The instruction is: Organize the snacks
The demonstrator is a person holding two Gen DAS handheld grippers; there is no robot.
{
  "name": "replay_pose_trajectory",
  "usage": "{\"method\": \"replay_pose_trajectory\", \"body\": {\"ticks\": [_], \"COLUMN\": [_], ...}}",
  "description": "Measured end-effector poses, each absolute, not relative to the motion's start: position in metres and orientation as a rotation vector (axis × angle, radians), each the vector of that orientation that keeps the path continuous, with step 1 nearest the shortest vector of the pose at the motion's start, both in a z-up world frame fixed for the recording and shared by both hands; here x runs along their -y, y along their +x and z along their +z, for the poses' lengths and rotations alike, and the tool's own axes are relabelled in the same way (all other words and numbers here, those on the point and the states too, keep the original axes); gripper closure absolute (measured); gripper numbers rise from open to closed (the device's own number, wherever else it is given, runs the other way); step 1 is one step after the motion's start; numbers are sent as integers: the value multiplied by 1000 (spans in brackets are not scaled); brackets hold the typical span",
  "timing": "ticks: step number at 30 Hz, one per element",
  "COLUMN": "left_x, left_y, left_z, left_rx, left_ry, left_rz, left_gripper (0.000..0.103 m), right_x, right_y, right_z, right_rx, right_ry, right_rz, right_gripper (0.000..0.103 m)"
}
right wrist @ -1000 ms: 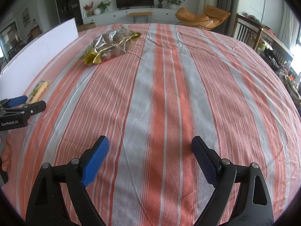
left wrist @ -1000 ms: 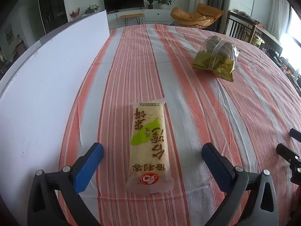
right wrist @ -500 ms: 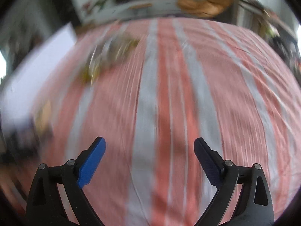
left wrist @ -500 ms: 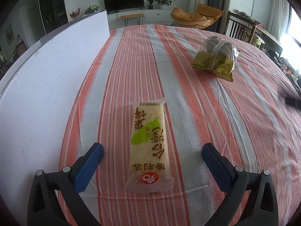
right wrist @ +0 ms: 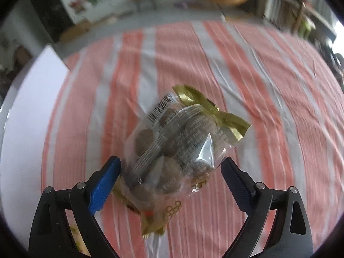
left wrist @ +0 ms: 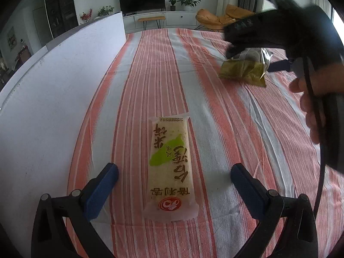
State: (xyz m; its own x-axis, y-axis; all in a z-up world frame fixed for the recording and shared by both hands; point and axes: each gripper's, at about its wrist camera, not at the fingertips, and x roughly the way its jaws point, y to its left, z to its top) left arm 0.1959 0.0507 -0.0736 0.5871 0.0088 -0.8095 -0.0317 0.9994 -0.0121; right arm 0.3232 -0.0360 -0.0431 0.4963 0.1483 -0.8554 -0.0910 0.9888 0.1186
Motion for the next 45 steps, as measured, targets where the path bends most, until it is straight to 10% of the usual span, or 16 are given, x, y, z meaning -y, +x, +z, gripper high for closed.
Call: {"method": "replay_pose_trajectory", "body": {"ticks": [2, 7, 17, 45], "left_x": [-51, -51, -51, -52], "left_y": [196, 196, 196, 194], "left_z": [-74, -75, -75, -75], "left_rx": [-943, -943, -943, -942], "left_ry": [-25, -26, -25, -25], "left_rz": [24, 24, 25, 26], "left_gripper": [0, 0, 0, 0], "right_x": [42, 68, 173, 148], "right_y": [312, 270, 146, 130], "right_z": [-41, -43, -58, -83], "right_rx": [-963, -931, -846, -880], "right_ry": [51, -42, -36, -189], "right_rz": [163, 348, 578, 383], "right_gripper": [31, 33, 16, 8]}}
